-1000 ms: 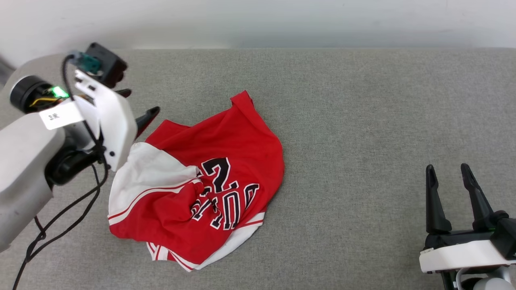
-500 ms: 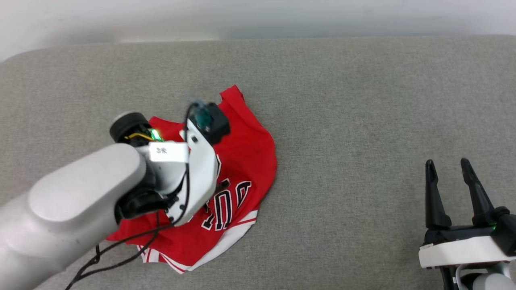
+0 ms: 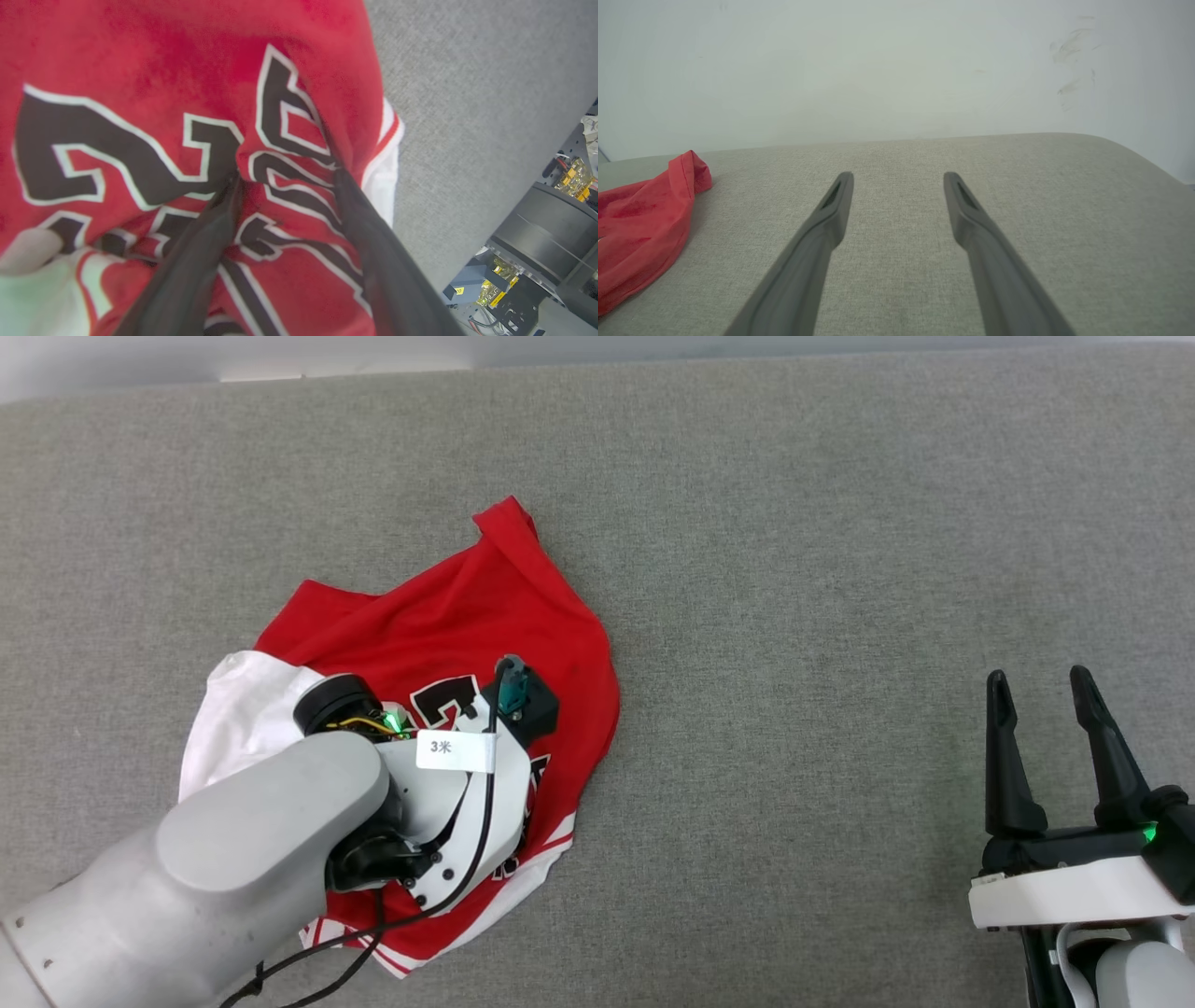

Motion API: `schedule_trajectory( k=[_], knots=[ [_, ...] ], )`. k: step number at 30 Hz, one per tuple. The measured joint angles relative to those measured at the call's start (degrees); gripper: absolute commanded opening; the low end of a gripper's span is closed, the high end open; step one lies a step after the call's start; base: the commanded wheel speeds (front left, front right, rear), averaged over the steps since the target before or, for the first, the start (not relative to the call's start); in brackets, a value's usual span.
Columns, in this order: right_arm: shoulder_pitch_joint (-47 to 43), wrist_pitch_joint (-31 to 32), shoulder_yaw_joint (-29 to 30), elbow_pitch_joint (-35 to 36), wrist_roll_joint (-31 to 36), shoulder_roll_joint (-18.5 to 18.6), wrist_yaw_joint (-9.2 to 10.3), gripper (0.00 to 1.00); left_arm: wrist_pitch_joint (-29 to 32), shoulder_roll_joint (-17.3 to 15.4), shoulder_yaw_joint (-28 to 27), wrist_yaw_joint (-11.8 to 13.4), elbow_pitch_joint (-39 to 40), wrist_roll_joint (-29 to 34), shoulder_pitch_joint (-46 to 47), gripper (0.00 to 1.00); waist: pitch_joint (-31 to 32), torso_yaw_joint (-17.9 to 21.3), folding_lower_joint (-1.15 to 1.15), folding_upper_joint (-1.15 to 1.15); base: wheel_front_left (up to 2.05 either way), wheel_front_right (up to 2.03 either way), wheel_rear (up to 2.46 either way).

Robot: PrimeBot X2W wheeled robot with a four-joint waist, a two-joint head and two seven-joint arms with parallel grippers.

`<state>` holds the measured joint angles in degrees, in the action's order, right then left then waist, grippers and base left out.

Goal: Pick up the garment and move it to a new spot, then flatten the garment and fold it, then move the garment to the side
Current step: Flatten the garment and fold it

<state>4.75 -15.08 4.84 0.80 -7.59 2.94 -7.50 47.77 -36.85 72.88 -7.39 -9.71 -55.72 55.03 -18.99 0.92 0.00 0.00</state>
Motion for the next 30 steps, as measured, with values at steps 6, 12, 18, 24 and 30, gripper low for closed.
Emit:
schedule_trajectory(
  k=[6, 12, 18, 24, 30],
  knots=[
    [0.5, 0.0, -0.1, -0.2, 0.0, 0.0, 0.0, 1.0, 1.9, 1.2, -0.9, 0.1, 0.5, 1.4, -0.9, 0.0, -0.9, 0.3, 0.0, 0.0, 0.0, 0.0, 0.0],
    [0.7, 0.0, 0.3, -0.5, -0.1, 0.0, 0.0, 1.0, -5.3, 1.5, -1.0, 0.0, 1.6, -1.7, 0.1, 0.0, 0.4, 0.1, 0.0, 0.0, 0.0, 0.0, 0.0],
    [0.2, 0.0, 0.2, -0.5, -0.1, 0.0, -0.01, 1.0, -13.9, 1.6, -5.0, 0.0, 4.6, -3.7, 6.0, 0.0, 1.7, 0.4, 0.0, 0.0, 0.0, 0.0, 0.0],
    [0.3, 0.0, 0.3, -0.2, -0.1, 0.0, 0.0, 1.0, -21.0, 5.6, -6.6, 0.0, 3.3, -4.5, 9.5, 0.0, 1.2, 1.7, 0.01, 0.0, 0.0, 0.0, 0.0],
    [1.0, 0.0, 0.0, 0.2, -0.1, 0.0, 0.0, 1.0, -25.8, 12.5, -4.3, 0.0, -2.3, -4.1, 12.4, 0.0, -0.7, 3.0, 0.01, 0.0, 0.0, 0.0, 0.0]
  ],
)
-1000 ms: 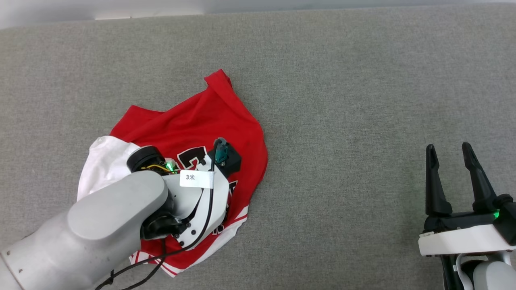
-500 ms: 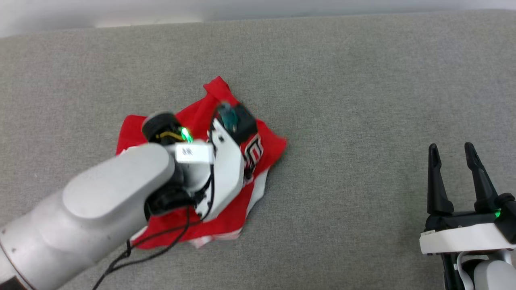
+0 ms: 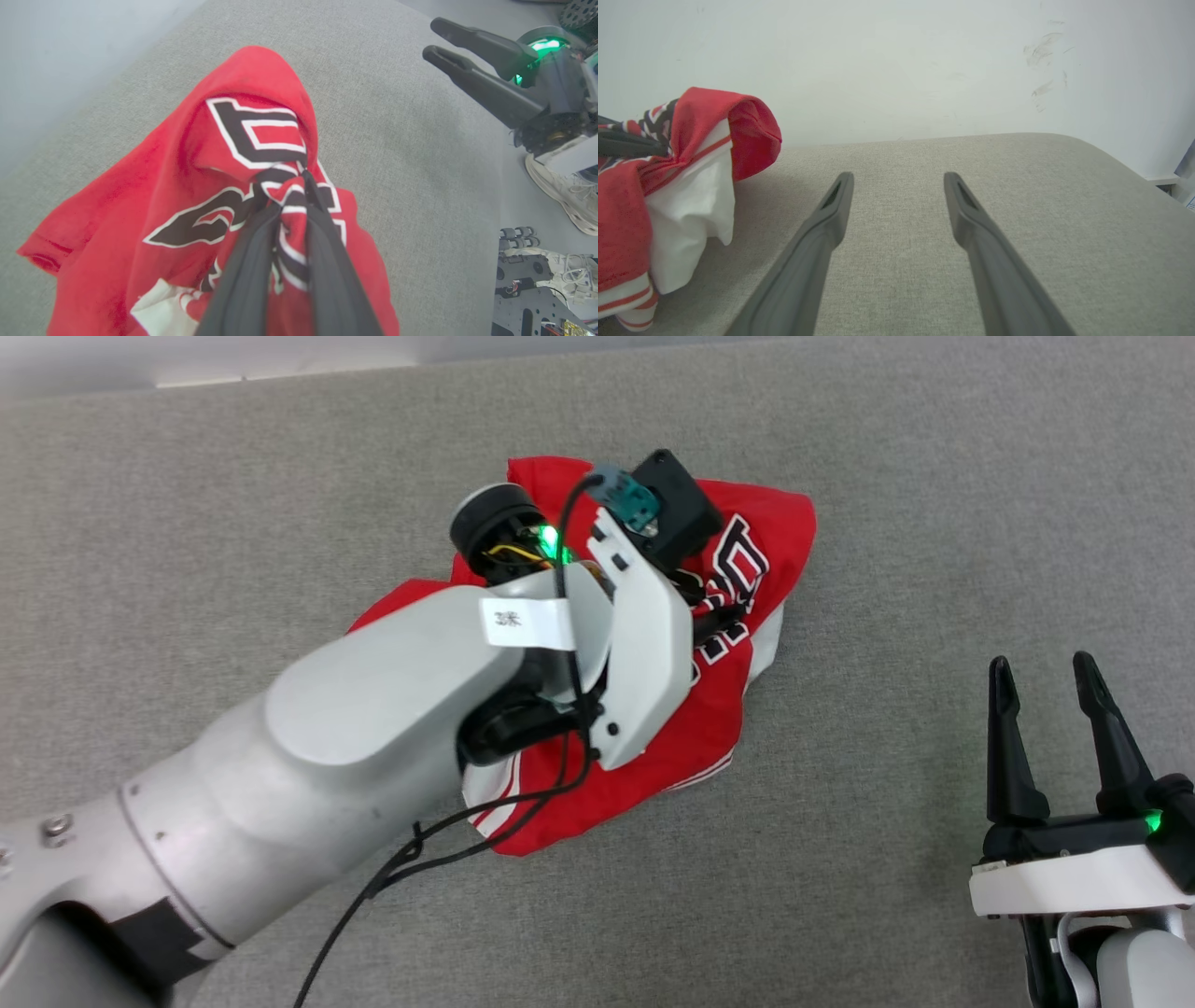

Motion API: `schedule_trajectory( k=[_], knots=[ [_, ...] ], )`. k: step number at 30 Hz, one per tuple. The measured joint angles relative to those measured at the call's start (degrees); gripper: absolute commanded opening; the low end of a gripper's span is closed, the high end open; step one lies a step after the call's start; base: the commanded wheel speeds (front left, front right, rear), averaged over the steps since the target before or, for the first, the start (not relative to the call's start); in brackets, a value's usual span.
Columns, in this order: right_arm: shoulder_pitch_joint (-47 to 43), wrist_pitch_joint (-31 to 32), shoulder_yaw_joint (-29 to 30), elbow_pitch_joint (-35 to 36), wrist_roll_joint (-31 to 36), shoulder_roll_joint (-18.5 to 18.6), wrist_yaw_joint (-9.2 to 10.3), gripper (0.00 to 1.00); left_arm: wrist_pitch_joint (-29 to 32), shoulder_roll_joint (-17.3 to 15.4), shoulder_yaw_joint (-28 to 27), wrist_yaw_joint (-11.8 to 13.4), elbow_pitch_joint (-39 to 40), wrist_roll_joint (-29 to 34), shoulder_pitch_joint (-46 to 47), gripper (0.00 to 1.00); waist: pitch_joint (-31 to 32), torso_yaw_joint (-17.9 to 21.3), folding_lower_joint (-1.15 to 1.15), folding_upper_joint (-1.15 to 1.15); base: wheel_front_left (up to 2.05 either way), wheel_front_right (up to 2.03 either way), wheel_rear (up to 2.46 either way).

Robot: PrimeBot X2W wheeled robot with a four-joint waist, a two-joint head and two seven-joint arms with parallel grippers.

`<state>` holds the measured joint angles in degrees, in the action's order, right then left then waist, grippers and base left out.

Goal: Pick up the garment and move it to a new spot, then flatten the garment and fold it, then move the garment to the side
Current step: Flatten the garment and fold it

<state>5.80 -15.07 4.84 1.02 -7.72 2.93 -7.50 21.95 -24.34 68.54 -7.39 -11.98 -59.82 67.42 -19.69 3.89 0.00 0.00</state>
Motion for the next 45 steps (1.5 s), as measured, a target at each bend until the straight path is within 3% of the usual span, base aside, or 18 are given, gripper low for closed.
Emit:
schedule_trajectory(
  k=[1, 2, 5, 6, 12, 16, 19, 27, 35, 45],
  knots=[
    [0.1, 0.0, -0.1, 0.0, -0.1, 0.0, 0.0, 1.0, -0.8, 1.1, 0.6, 0.0, -1.4, 0.3, 0.2, 0.0, -0.4, 0.3, 0.0, 0.0, 0.0, 0.0, 0.0],
    [1.0, 0.0, -0.3, -0.1, -0.5, 0.0, 0.0, 1.0, -1.7, 5.9, 4.1, 0.0, -7.6, 0.6, -0.2, 0.0, -2.3, 1.8, 0.0, 0.0, 0.0, 0.0, 0.0],
    [1.0, 0.0, -0.4, -0.5, -0.7, 0.0, 0.0, 1.0, 2.2, 7.2, 4.9, 0.0, -9.8, 3.2, -4.4, 0.0, -2.6, 2.2, 0.0, 0.0, 0.0, 0.0, 0.0],
    [1.1, 0.0, -0.4, -0.6, -0.7, 0.0, 0.0, 1.0, 2.5, 7.2, 4.9, 0.0, -9.9, 3.7, -5.2, 0.99, -2.5, 2.1, 0.0, 0.0, 0.0, 0.0, 0.0],
    [0.9, 0.0, 0.1, -0.7, -0.7, 0.0, 0.0, 1.0, -4.9, 5.6, 4.9, 0.0, -9.3, 3.8, -2.3, 1.0, -0.8, 1.1, 0.0, 0.0, 0.0, 0.0, 0.0],
    [-0.5, 0.0, 0.6, -1.0, -0.5, 0.0, 0.0, 1.0, -5.9, 2.9, 4.9, 0.0, -8.1, 2.1, 0.9, 1.0, 1.0, -0.3, 0.0, 0.0, 0.0, 0.0, 0.0],
    [-1.3, 0.0, 0.6, -1.1, -0.4, 0.0, 0.0, 1.0, -2.9, 0.3, 4.9, 0.0, -7.4, 0.4, 3.1, 1.0, 2.5, -1.5, 0.0, 0.0, 0.0, 0.0, 0.0],
    [-1.9, 0.0, 0.5, -1.0, -0.4, 0.0, 0.0, 1.0, 13.4, -6.1, 4.9, 0.0, -3.9, -2.8, 3.9, 1.0, 5.4, -4.4, 0.0, 0.0, 0.0, 0.0, 0.0],
    [-1.3, 0.0, 0.2, -0.7, -0.3, 0.0, 0.0, 1.0, 26.9, -9.3, 4.9, 0.0, 1.1, 0.5, -5.9, 1.0, 3.6, -4.3, 0.0, 0.0, 0.0, 0.0, 0.0],
    [0.2, 0.0, 0.1, -0.5, -0.4, 0.0, 0.0, 1.0, 26.0, -7.7, 4.4, 0.0, -4.6, 2.2, -8.4, 1.0, 0.2, -2.1, 0.0, 0.0, 0.0, 0.0, 0.0]
  ],
)
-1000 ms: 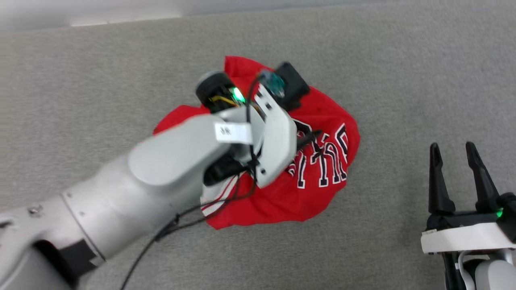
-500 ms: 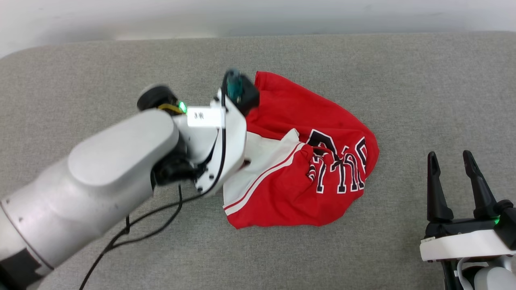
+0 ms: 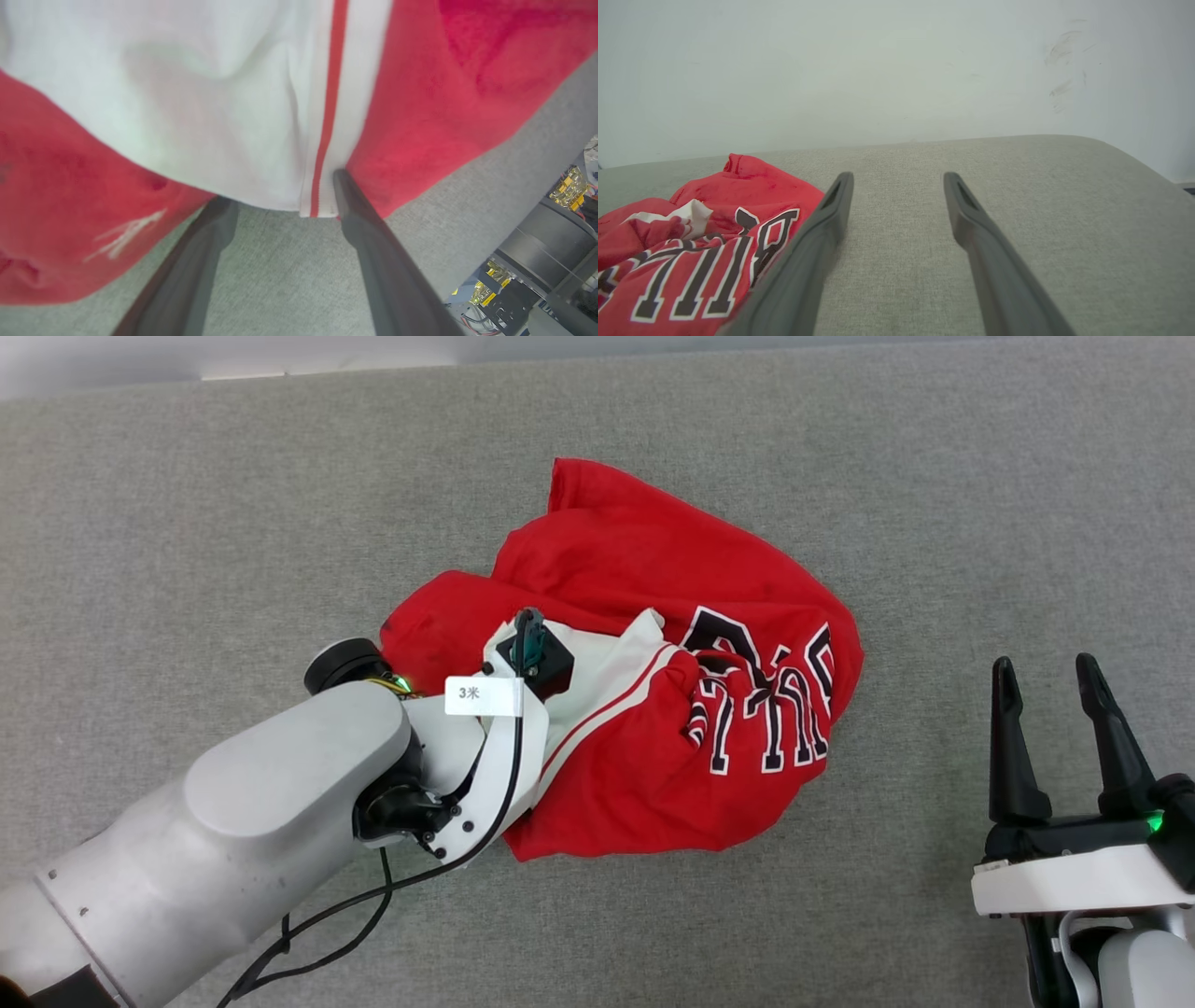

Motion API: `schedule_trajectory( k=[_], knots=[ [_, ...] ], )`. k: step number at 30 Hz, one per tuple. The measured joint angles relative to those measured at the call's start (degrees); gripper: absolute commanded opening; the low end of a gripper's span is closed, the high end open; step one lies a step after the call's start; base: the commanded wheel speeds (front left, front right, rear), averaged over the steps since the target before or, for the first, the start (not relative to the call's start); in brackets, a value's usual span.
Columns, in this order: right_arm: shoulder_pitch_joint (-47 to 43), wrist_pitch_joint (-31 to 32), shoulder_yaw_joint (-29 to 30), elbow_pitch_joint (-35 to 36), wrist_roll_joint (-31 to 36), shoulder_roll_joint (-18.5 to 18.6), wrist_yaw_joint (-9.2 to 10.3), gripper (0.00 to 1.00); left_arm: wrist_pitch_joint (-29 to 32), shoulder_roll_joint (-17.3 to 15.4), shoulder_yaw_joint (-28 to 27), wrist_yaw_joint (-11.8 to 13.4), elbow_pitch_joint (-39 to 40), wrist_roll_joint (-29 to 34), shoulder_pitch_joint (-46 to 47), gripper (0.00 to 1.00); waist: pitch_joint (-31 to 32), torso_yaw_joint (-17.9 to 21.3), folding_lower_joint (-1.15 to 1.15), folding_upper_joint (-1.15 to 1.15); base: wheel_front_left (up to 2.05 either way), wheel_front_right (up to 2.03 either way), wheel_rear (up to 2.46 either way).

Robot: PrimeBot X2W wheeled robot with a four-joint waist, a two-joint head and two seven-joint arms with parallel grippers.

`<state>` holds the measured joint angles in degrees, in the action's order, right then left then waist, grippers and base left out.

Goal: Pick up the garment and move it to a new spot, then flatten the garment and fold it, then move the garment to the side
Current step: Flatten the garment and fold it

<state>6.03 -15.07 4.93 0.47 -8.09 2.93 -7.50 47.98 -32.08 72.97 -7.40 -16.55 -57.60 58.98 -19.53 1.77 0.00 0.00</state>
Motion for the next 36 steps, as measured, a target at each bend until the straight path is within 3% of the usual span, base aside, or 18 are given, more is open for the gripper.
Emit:
schedule_trajectory(
  k=[1, 2, 3, 9, 16, 20, 28, 32, 36],
  knots=[
    [0.0, 0.0, 0.0, 0.0, 0.0, 0.0, 0.0, 1.0, 0.3, 0.1, -0.1, 0.0, -0.1, 0.0, -0.1, 1.0, -0.2, 0.2, 0.0, 0.0, 0.0, 0.0, 0.0],
    [0.0, 0.0, 0.1, 0.0, 0.0, 0.0, 0.0, 1.0, 0.3, 0.1, -0.2, 0.0, -0.1, 0.0, -0.2, 0.13, -0.3, 0.4, 0.0, 0.0, 0.0, 0.0, 0.0],
    [0.0, 0.0, 0.1, 0.0, 0.0, 0.0, 0.0, 1.0, 0.1, 0.1, -0.3, 0.0, 0.0, -0.1, -0.3, 0.0, -0.3, 0.5, 0.0, 0.0, 0.0, 0.0, 0.0],
    [-1.3, 0.0, 1.1, -0.5, -0.1, 0.0, 0.0, 1.0, -5.6, -1.1, 0.3, 0.0, 3.0, 0.3, -0.7, 0.0, 1.4, -0.2, 0.0, 0.0, 0.0, 0.0, 0.0],
    [-3.0, 0.0, 1.1, -0.7, 0.1, 0.0, 0.0, 1.0, -13.4, -6.4, -2.2, 0.3, 8.9, 0.8, -0.5, 0.0, 4.8, -3.0, 0.0, 0.0, 0.0, 0.0, 0.0],
    [-4.0, 0.0, 1.2, -0.7, 0.4, 0.0, 0.0, 1.0, -17.2, -10.8, -4.1, 3.0, 13.9, 2.0, -1.7, 0.0, 6.6, -4.8, 0.0, 0.0, 0.0, 0.0, 0.0],
    [-5.6, 0.0, 1.2, -0.6, 0.6, 0.0, 0.0, 1.0, -22.3, -19.5, -4.9, 11.5, 23.0, 2.2, -10.9, 0.0, 8.7, -7.4, 0.0, 0.0, 0.0, 0.0, 0.0],
    [-6.1, 0.0, 1.2, -0.8, 0.9, 0.0, 0.0, 1.0, -24.1, -20.5, -3.4, 13.7, 24.9, 0.1, -17.2, 0.0, 8.8, -7.7, 0.0, 0.0, 0.0, 0.0, 0.0],
    [-6.0, 0.0, 1.2, -1.0, 1.1, 0.0, 0.0, 1.0, -24.5, -19.0, -1.8, 13.9, 24.0, -1.2, -22.4, 0.0, 8.5, -7.7, 0.0, 0.0, 0.0, 0.0, 0.0]
  ],
)
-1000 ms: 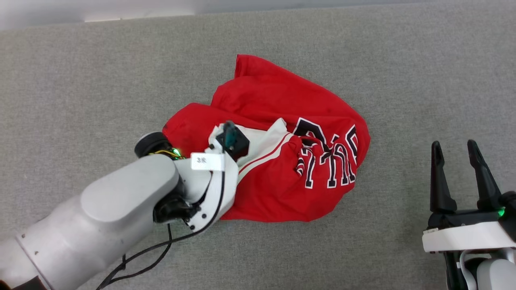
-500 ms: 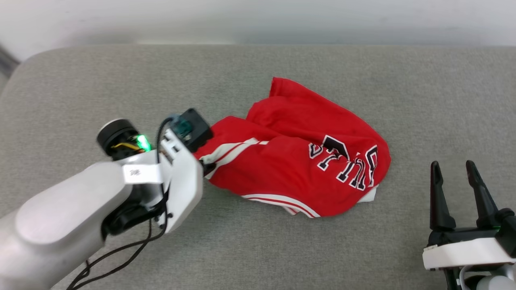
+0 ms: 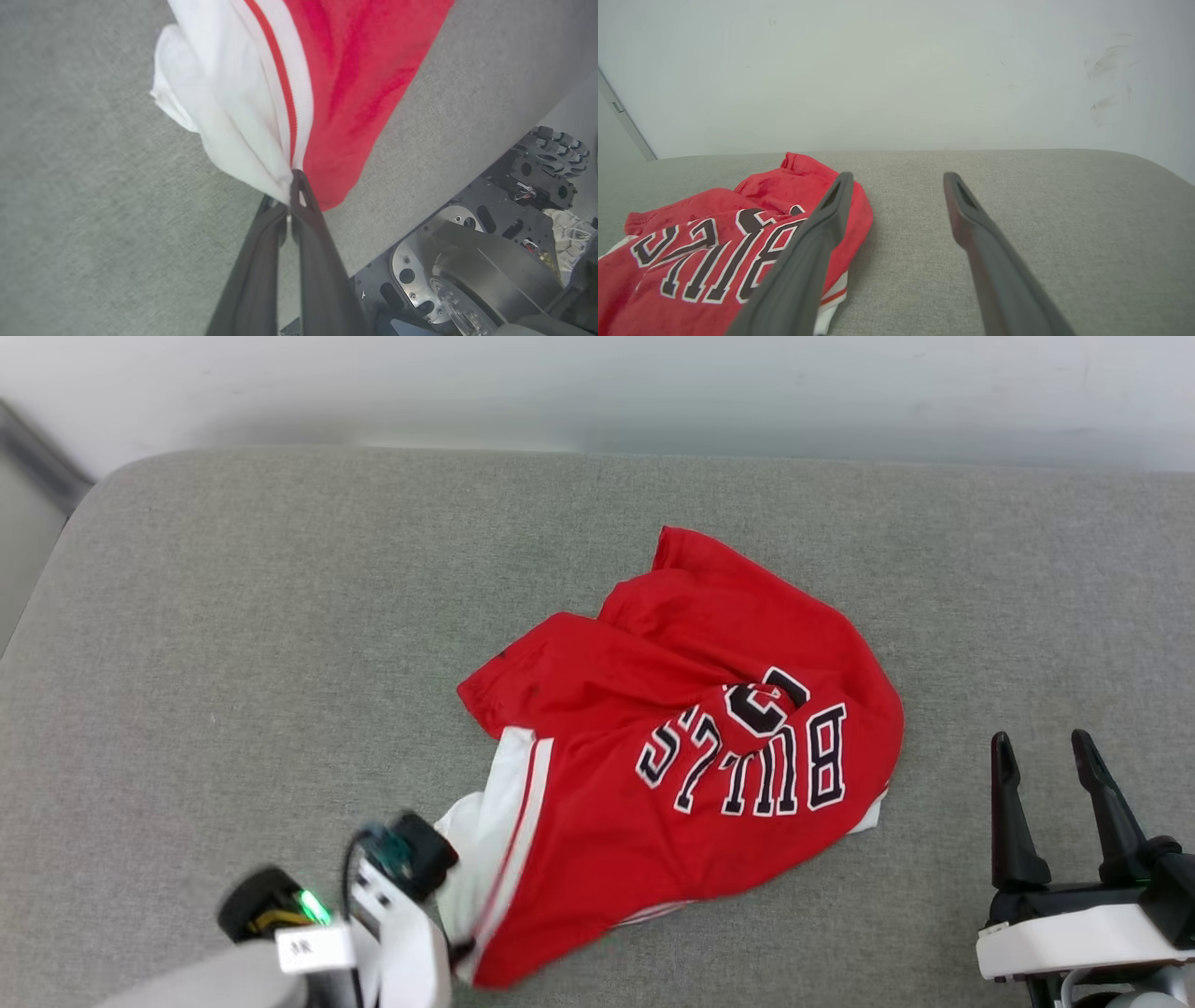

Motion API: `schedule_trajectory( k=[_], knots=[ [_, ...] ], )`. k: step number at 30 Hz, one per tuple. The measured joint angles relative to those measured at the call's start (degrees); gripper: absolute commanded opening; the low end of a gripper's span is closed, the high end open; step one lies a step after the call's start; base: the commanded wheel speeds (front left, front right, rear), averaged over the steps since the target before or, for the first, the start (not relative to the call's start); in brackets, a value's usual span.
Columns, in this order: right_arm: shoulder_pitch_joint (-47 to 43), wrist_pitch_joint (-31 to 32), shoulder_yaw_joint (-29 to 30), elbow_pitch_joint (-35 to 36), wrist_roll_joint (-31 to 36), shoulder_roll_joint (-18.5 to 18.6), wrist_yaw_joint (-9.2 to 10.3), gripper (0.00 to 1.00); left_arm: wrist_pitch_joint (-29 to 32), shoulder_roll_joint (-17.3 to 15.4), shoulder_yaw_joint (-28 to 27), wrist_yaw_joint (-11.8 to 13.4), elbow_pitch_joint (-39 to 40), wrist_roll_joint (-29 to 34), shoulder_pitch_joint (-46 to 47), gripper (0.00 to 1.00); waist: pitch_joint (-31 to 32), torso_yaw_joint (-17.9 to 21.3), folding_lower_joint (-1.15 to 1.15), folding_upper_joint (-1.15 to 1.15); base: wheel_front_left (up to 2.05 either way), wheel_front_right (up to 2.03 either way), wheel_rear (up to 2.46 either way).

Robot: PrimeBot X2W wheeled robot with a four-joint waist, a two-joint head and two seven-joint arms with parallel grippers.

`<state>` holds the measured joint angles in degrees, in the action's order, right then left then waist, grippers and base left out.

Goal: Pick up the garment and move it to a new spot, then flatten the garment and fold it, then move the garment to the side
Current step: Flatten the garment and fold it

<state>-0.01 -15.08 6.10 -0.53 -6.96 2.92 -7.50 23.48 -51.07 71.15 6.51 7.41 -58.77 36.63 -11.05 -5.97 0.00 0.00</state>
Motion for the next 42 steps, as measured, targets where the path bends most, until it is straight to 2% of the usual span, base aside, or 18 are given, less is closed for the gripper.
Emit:
schedule_trajectory(
  k=[7, 8, 9, 10, 15, 24, 27, 34, 42],
  knots=[
    [0.0, 0.0, -0.1, -0.5, 0.2, 0.0, 0.0, 1.0, 0.9, 4.6, 1.2, -3.4, -5.8, -1.0, -4.9, 0.0, -0.1, 0.3, 0.0, 0.0, 0.0, 0.0, 0.0],
    [0.0, 0.0, -0.1, -0.6, 0.2, 0.0, 0.0, 1.0, 0.8, 5.3, 1.3, -3.7, -6.4, -1.3, -5.3, 0.35, 0.0, 0.4, 0.0, 0.0, 0.0, 0.0, 0.0],
    [0.0, 0.0, -0.1, -0.6, 0.2, 0.0, 0.0, 1.0, 0.5, 5.6, 1.3, -4.0, -6.9, -1.4, -5.4, 0.35, 0.1, 0.4, 0.0, 0.0, 0.0, 0.0, 0.0],
    [0.0, 0.0, -0.1, -0.6, 0.2, 0.0, 0.0, 1.0, 0.2, 5.7, 1.2, -4.0, -7.4, -1.3, -5.3, 1.0, 0.2, 0.5, 0.0, 0.0, 0.0, 0.0, 0.0],
    [-0.4, 0.0, 0.4, -0.8, 0.2, 0.0, 0.0, 1.0, -1.2, 4.0, -1.1, -4.0, -7.0, -0.9, -3.3, 1.0, 1.3, 0.3, 0.0, 0.0, 0.0, 0.0, 0.0],
    [-1.2, 0.0, 0.7, -0.8, -0.1, 0.0, 0.0, 1.0, 0.4, -4.3, -6.7, -0.8, 1.0, -0.9, 2.7, 1.0, 2.4, -0.7, 0.0, 0.0, 0.0, 0.0, 0.0],
    [-1.2, 0.0, 0.6, -0.7, -0.2, 0.0, 0.0, 1.0, 1.5, -6.0, -8.0, -0.4, 1.7, 0.0, 5.2, 1.0, 2.1, -0.8, 0.0, 0.0, 0.0, 0.0, 0.0],
    [-0.2, 0.0, 0.0, -0.4, -0.1, 0.0, 0.0, 1.0, 6.6, -5.3, -7.9, -1.1, 0.8, -0.5, 8.4, 1.0, 0.7, -0.3, 0.0, 0.0, 0.0, 0.0, 0.0],
    [1.5, 0.0, 0.1, 0.3, 0.0, 0.0, 0.0, 1.0, 10.3, -1.6, -4.8, -3.5, -6.3, -1.0, 8.5, 1.0, -2.2, 1.5, 0.0, 0.0, 0.0, 0.0, 0.0]
  ],
)
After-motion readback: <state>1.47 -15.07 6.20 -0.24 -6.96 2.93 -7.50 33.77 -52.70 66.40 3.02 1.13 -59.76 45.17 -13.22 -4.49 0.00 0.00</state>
